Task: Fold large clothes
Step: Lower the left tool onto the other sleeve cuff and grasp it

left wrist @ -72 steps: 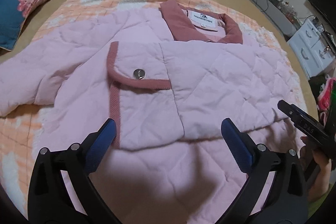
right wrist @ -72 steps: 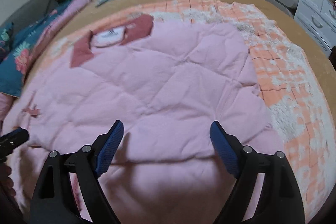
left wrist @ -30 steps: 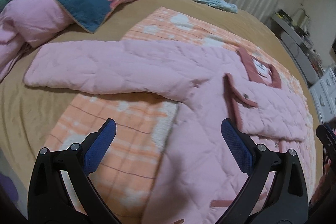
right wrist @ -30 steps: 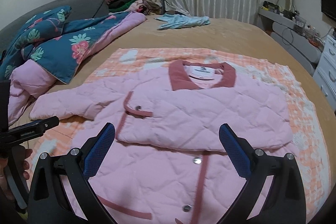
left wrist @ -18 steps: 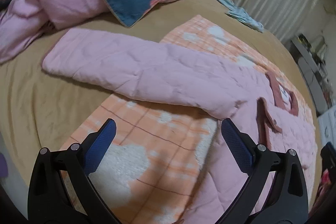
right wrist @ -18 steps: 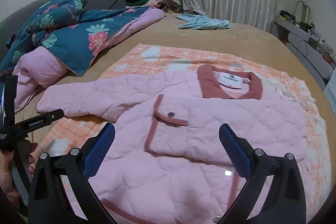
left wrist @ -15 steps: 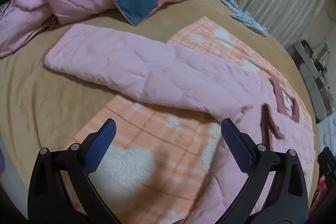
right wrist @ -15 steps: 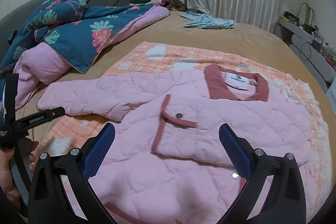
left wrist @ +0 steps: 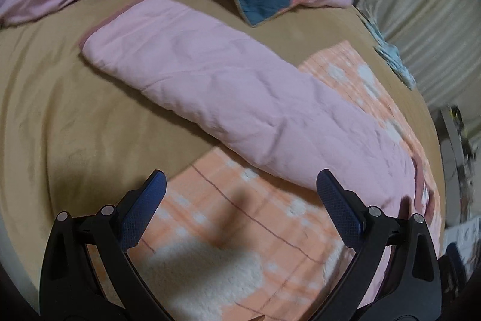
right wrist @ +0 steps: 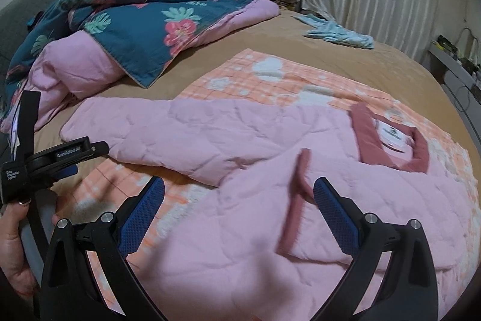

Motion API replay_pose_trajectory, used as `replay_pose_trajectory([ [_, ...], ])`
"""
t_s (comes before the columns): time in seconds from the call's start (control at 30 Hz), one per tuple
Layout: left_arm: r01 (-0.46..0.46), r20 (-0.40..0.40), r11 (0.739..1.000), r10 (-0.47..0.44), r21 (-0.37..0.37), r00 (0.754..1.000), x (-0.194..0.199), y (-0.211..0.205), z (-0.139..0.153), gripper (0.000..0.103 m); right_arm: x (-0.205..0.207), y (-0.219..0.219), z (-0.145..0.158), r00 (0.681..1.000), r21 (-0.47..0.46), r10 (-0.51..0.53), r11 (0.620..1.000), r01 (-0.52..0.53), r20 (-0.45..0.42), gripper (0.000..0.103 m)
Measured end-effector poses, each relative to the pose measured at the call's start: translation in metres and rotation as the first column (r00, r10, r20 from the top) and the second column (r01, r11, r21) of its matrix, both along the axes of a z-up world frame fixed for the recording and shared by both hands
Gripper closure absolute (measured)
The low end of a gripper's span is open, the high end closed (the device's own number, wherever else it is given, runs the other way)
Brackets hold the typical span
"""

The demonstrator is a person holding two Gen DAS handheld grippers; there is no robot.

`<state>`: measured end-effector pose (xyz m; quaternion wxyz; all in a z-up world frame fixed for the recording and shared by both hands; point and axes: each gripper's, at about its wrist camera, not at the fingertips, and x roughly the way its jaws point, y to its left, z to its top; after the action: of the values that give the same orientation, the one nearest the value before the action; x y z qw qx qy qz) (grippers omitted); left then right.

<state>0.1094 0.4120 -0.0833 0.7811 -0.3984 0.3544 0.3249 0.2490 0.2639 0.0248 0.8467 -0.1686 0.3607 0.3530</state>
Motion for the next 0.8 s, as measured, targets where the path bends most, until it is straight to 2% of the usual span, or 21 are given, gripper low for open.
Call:
replay_pose_trajectory([
  [0.37, -0.163, 0.033, 0.983, 0.166, -0.082, 0.986, -0.010, 0.050, -0.026, 0.009, 0.002, 0.050, -0.021, 0.998, -0.039, 0.061, 0.997, -0.062, -0.032, 0.004],
  [0.63, -0.273, 0.068, 0.955, 0.282, -0.117, 0.957, -0.011, 0.085, -0.039, 0.010, 0.012, 0.032, -0.032, 0.998, -0.029, 0.028, 0.999, -0.030, -0.059, 0.004],
  [0.7, -0.283, 0.057, 0.953, 0.290, -0.110, 0.955, -0.009, 0.095, -0.039, 0.021, 0.014, 0.020, -0.033, 0.998, -0.025, 0.013, 1.000, -0.015, -0.057, 0.004],
  [0.73, -0.289, 0.056, 0.953, 0.295, -0.095, 0.954, -0.008, 0.098, -0.038, 0.034, 0.016, 0.012, -0.033, 0.998, -0.019, 0.002, 1.000, -0.003, -0.056, 0.004],
  [0.8, -0.298, 0.047, 0.951, 0.302, -0.079, 0.952, -0.007, 0.104, -0.038, 0.045, 0.020, -0.003, -0.032, 0.998, -0.011, -0.025, 1.000, 0.024, -0.057, 0.004],
])
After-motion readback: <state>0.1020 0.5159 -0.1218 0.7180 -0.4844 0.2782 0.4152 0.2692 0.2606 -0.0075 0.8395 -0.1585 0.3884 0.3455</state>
